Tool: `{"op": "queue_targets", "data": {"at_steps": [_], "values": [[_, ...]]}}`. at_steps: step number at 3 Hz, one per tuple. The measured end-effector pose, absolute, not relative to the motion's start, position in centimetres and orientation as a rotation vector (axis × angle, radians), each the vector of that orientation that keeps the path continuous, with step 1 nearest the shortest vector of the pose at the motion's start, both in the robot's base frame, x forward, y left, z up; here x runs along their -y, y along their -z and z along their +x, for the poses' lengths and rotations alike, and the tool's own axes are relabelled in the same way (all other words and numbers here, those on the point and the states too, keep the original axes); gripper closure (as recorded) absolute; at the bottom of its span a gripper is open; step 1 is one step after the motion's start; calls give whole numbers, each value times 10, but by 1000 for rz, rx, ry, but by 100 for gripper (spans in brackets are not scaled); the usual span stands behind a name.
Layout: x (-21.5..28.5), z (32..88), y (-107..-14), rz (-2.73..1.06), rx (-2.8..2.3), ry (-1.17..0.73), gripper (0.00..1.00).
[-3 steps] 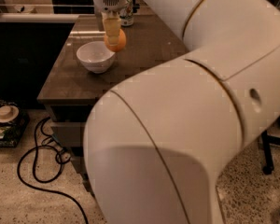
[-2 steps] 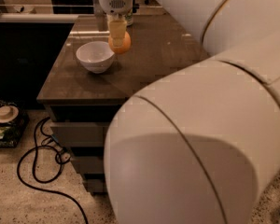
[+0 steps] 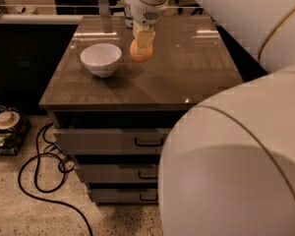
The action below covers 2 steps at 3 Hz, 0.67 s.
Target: Pick orange from white bowl and place on counter
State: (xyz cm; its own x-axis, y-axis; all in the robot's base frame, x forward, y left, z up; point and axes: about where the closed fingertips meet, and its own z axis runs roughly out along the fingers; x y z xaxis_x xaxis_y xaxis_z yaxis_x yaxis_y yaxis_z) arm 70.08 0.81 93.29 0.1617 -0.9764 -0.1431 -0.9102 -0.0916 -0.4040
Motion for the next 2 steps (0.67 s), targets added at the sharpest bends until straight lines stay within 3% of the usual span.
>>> {"op": "queue_targets", "data": {"at_steps": [2], "values": [[24,728,-887,-2051,-1858,88,100]]}}
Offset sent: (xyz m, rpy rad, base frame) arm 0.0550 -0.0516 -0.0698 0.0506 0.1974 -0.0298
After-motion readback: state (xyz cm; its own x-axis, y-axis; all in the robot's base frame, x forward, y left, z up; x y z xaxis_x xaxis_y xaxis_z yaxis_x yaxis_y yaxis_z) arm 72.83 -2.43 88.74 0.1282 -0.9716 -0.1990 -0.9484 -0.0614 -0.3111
